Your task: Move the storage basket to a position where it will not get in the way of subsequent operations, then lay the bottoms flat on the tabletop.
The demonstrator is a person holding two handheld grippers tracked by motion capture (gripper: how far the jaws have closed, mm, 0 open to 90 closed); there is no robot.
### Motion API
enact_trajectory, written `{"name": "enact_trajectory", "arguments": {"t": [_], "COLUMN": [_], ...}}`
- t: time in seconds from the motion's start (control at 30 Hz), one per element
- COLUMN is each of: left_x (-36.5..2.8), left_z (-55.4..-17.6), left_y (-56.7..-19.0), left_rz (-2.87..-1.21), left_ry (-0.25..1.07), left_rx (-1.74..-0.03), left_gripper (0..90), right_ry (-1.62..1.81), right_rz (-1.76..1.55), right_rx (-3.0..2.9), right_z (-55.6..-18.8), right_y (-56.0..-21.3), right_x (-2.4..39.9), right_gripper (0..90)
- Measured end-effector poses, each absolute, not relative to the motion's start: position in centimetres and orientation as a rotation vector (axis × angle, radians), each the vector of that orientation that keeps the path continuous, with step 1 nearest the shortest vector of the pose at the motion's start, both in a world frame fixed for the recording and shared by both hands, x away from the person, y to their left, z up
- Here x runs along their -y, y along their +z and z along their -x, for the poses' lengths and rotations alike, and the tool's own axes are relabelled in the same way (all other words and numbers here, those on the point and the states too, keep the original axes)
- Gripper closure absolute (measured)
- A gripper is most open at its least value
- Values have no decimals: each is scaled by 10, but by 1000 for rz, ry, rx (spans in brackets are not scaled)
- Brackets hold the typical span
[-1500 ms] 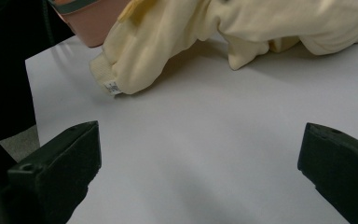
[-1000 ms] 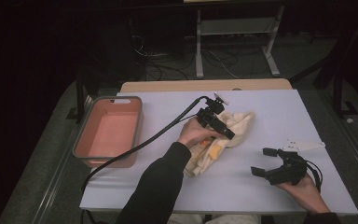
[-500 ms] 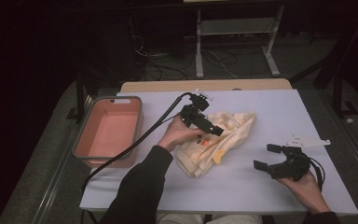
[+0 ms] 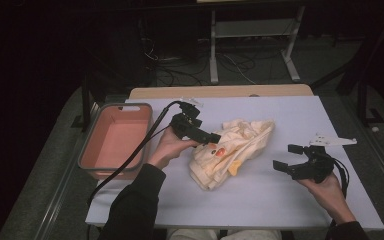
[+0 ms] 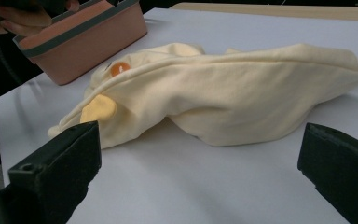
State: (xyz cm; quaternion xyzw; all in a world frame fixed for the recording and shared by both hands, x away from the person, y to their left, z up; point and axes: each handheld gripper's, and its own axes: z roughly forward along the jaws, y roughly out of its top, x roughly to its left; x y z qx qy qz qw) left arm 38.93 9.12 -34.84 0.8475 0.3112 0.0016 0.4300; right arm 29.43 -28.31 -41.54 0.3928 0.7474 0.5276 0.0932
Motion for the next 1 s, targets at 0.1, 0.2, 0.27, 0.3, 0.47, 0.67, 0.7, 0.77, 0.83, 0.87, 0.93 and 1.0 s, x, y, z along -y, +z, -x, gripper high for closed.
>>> {"name": "enact_trajectory", "arguments": {"t": [0.1, 0.2, 0.27, 0.3, 0.47, 0.67, 0.7, 0.77, 0.83, 0.87, 0.93, 1.0], "left_x": [-97, -103, -106, -107, -114, -117, -117, -117, -117, -116, -115, -113], "left_z": [-387, -386, -384, -384, -381, -374, -373, -372, -371, -371, -370, -370], "left_y": [-350, -353, -355, -357, -366, -381, -383, -387, -391, -392, -394, -396], "left_rz": [-2101, -2085, -2082, -2075, -2071, -2076, -2076, -2073, -2091, -2100, -2104, -2107], "left_ry": [10, 12, 20, 13, 17, -9, -12, -15, -10, -7, -8, -13], "left_rx": [-782, -787, -791, -791, -808, -817, -814, -820, -818, -819, -817, -813], "left_gripper": [0, 0, 0, 0, 0, 0, 0, 0, 0, 0, 0, 0], "right_ry": [1565, 1565, 1560, 1558, 1555, 1551, 1548, 1548, 1540, 1527, 1525, 1534], "right_rz": [-1152, -1145, -1139, -1138, -1121, -1098, -1096, -1101, -1104, -1105, -1104, -1115], "right_rx": [-2220, -2227, -2233, -2237, -2255, -2261, -2262, -2256, -2259, -2264, -2263, -2249], "right_z": [-297, -302, -304, -305, -310, -319, -321, -327, -333, -337, -341, -346], "right_y": [-413, -412, -411, -411, -408, -402, -401, -400, -400, -400, -400, -401], "right_x": [282, 280, 278, 277, 272, 266, 266, 265, 265, 264, 264, 266], "right_gripper": [0, 0, 0, 0, 0, 0, 0, 0, 0, 0, 0, 0]}}
